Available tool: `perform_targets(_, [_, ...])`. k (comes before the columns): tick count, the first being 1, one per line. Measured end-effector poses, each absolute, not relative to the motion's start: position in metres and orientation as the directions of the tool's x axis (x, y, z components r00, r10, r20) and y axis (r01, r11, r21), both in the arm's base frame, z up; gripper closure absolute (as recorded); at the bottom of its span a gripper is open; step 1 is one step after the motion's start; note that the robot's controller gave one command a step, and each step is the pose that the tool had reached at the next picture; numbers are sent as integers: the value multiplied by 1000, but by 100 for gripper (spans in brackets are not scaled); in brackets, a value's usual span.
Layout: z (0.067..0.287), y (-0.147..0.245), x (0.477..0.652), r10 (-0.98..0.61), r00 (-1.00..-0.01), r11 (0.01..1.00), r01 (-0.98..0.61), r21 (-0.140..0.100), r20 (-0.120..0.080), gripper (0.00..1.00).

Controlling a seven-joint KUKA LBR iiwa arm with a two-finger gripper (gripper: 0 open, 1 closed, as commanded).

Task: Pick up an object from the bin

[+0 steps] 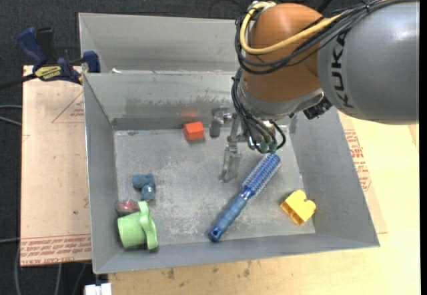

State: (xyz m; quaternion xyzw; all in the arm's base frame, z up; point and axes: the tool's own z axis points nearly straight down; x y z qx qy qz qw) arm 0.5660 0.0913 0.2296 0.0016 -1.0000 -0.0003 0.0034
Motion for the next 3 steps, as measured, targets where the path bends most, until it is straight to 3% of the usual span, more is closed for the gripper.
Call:
perform_targets(1, [123, 49, 535, -204, -979, 979, -204, 1, 6, 0])
perform_targets(2, [70, 52, 512, -328, -945, 945, -328, 1, 5, 0])
perform_targets(3, [73, 53, 514, -327, -945, 945, -327, 1, -6, 100])
